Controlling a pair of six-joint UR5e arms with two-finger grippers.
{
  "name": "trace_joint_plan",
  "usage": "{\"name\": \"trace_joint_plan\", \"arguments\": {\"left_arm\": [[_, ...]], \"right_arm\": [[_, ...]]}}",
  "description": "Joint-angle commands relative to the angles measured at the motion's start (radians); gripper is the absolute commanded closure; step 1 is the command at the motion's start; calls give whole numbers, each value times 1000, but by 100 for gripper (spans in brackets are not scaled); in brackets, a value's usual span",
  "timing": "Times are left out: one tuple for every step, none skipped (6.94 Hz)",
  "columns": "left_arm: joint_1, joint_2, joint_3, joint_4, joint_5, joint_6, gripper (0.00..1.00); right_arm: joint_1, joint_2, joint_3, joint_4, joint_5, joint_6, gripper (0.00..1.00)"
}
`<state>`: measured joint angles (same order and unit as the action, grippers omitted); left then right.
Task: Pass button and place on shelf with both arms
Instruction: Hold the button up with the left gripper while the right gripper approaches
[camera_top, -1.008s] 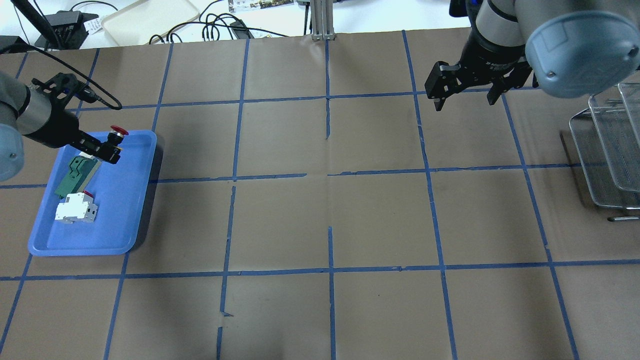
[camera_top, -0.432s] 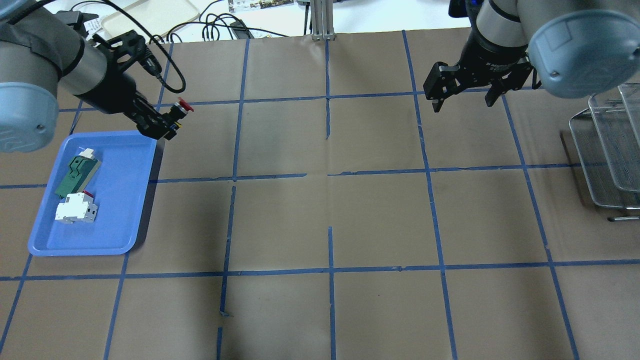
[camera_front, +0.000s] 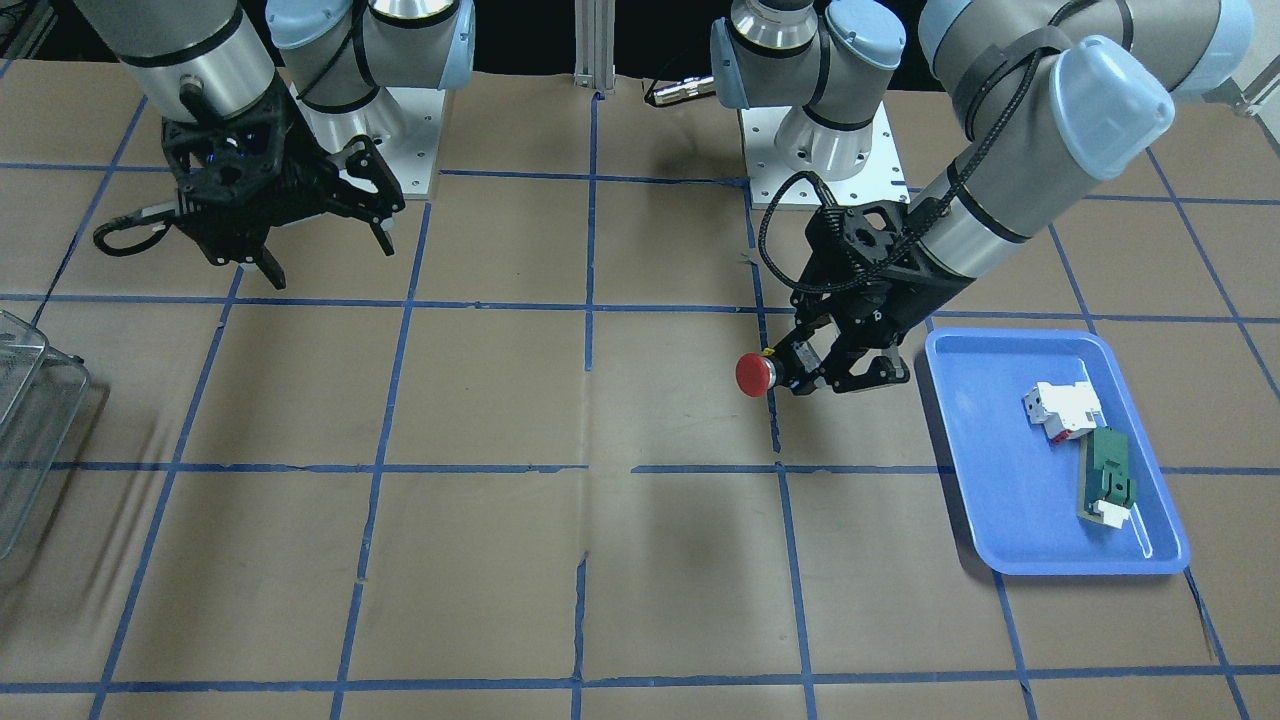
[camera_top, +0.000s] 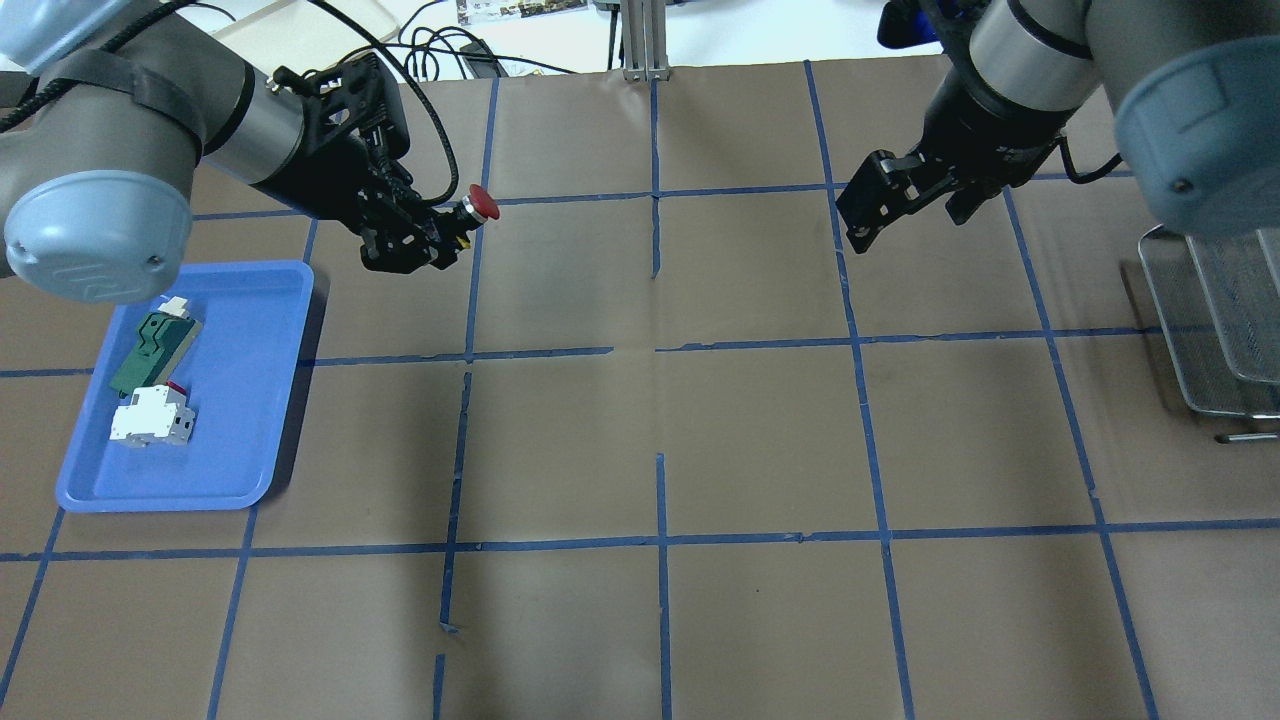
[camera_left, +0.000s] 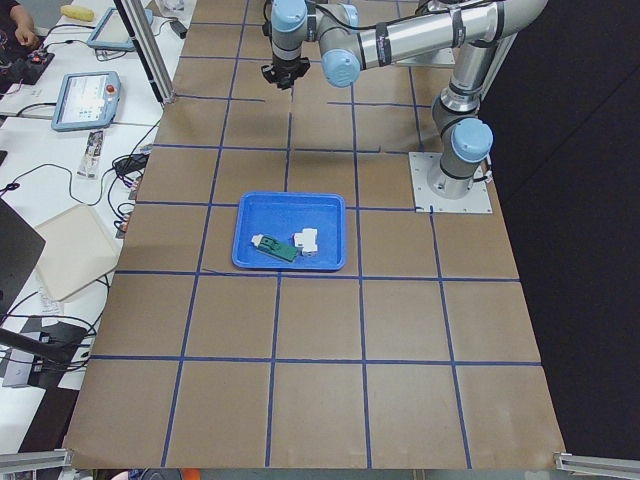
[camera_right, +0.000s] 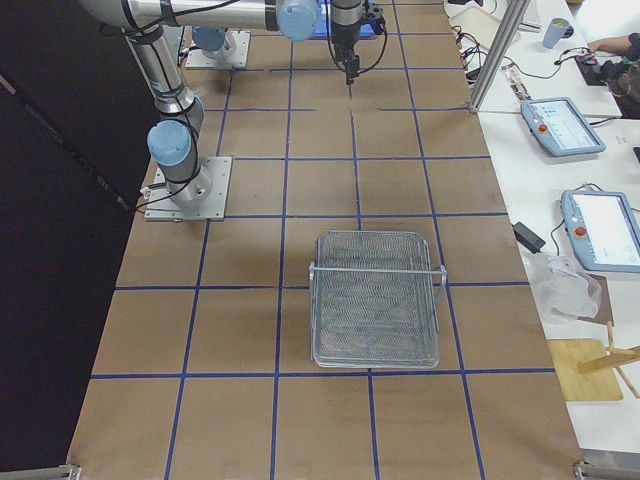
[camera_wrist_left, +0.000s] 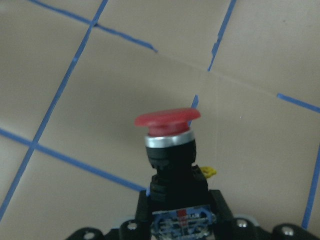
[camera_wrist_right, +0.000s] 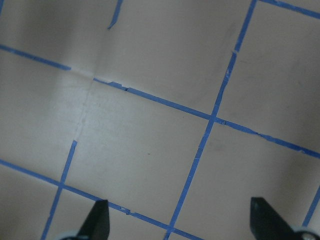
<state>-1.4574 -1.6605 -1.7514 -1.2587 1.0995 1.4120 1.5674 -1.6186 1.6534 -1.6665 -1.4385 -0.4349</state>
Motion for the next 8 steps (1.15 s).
{"name": "trace_joint_plan", "arguments": {"left_arm": [[-18, -24, -3, 1, -96, 47, 100], [-41, -34, -6, -1, -136, 68, 100], [-75, -16, -16, -2, -126, 73, 100], [-90, -19, -16, 10, -133, 84, 100], [-113, -1, -17, 10, -127, 65, 100], [-138, 1, -19, 12, -128, 65, 100], [-156, -7, -20, 15, -138, 108, 100], [-168, -5, -22, 15, -150, 222, 100]], "right_arm": [[0, -32, 99, -72, 7, -439, 0], [-4, -49, 118, -113, 29, -565, 0], [0, -102, 133, -104, 144, -631, 0], [0, -100, 173, -117, 247, -756, 0], [2, -101, 184, -118, 353, -784, 0], [14, -98, 186, -119, 494, -798, 0], [28, -74, 175, -178, 522, -811, 0], [37, -34, 163, -313, 535, -805, 0]]}}
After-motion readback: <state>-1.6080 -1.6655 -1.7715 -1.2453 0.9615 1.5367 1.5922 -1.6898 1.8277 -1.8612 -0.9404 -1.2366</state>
